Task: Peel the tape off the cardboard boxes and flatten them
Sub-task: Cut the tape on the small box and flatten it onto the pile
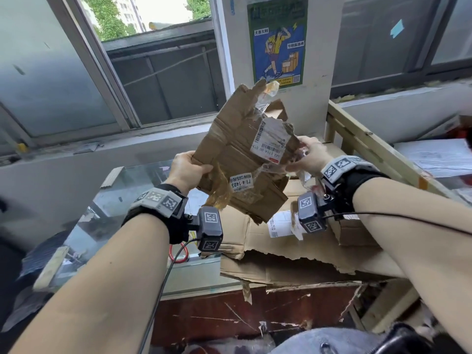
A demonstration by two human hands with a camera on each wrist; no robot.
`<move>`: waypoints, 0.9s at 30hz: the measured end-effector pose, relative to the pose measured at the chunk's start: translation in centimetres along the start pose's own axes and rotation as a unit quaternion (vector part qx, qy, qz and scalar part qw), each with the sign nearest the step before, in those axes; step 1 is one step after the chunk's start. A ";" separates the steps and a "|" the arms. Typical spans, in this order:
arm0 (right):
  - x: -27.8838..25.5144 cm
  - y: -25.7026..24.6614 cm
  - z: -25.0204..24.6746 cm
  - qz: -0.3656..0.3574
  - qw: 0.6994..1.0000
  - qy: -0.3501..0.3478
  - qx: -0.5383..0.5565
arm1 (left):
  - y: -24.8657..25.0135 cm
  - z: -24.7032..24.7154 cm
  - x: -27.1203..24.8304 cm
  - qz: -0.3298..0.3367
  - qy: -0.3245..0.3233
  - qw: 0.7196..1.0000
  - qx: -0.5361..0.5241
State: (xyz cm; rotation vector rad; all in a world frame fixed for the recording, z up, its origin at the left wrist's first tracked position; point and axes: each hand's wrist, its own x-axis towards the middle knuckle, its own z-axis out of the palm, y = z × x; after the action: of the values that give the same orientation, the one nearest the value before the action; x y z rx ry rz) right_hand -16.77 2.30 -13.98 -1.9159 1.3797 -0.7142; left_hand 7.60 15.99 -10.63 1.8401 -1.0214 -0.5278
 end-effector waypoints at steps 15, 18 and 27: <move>-1.4 -1.5 -1.6 0.057 0.973 -0.047 0.221 | 2.2 3.5 0.1 0.220 0.137 0.961 0.097; -1.5 -1.3 -2.5 0.063 0.936 -0.056 0.343 | 2.2 5.2 0.0 0.270 0.179 0.942 0.088; -0.9 2.7 -6.4 0.115 0.977 0.122 0.135 | 1.3 10.7 0.8 0.402 0.148 0.901 0.076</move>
State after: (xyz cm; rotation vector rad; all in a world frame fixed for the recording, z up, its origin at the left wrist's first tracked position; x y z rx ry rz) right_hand -23.41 1.31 -12.08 -1.4665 1.5335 -0.9904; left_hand -0.12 9.48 -14.43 1.3851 -1.4990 0.3293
